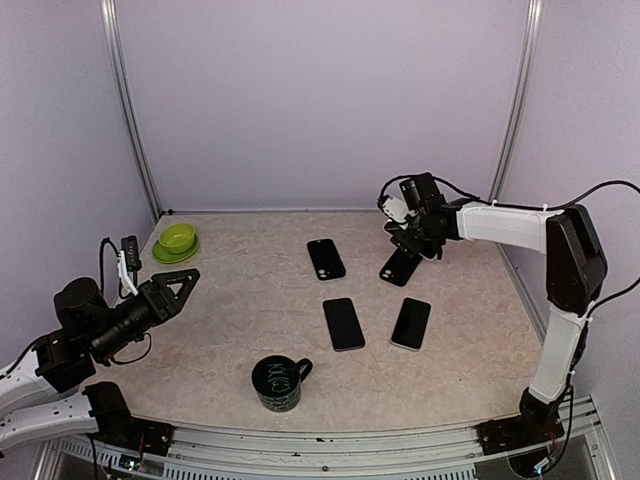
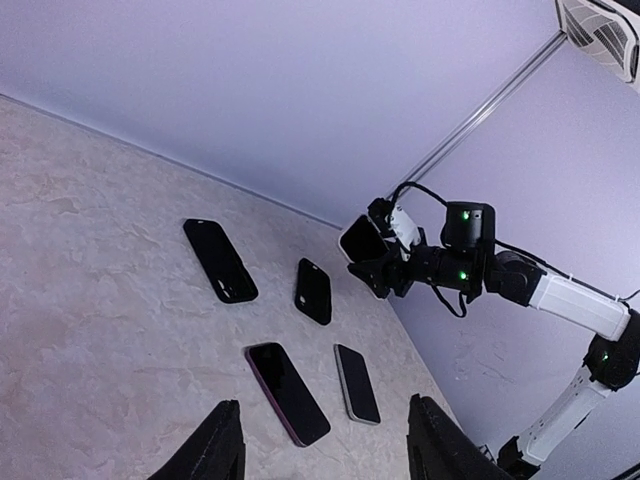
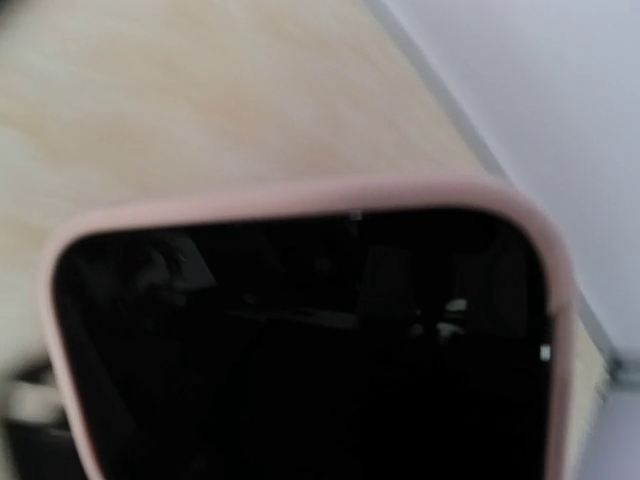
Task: Put the phone into the phone case
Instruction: Pass from the right arm to the left
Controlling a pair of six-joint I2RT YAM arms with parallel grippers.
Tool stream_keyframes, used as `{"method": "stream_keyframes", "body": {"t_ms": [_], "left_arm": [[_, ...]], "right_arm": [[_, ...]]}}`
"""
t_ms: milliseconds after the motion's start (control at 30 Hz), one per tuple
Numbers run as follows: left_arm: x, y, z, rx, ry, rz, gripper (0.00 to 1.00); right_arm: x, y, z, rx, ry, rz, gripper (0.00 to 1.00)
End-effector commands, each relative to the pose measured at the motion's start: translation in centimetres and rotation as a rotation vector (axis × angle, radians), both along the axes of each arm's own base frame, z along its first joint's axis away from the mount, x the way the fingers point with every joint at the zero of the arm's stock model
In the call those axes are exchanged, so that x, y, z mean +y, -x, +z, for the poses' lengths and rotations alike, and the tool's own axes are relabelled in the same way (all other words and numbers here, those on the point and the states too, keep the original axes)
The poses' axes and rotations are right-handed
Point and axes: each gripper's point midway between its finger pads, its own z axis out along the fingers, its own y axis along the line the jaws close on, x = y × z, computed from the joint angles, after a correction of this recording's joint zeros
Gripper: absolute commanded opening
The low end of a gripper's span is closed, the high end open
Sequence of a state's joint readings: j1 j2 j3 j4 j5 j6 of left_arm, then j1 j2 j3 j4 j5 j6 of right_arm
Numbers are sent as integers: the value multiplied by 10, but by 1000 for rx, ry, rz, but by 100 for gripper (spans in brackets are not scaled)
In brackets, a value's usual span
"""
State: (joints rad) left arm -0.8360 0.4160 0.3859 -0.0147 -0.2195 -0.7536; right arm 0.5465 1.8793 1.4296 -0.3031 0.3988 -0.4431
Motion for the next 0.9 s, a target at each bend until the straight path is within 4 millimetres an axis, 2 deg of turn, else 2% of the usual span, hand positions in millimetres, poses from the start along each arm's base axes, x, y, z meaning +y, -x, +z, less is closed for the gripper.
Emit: {"method": "stream_keyframes", "body": {"t_ms": [0,100,267,433,700,867], "left_arm": [[-7,1,-2,-7,22,-35,55],[-9,1,-5,0,14,-45,55],[-6,3,-5,-2,18,-45,55],[-3,4,-9,6,13,-40,55],[1,3,-13,4,21,-32,55],[-2,0,-15,9,22,-42,55]], "right_arm": [[-43,-31,20,-89,63,-100,70],[-63,-49,13,-90,105,-139,71],[-106,-74,-14,-62,200,-228,71],[-133,-79,-41,-7,252,-255,71],[-149,-69,-71,80,229,-250,73],[-141,-60,-89,159,155,-228,76]]}}
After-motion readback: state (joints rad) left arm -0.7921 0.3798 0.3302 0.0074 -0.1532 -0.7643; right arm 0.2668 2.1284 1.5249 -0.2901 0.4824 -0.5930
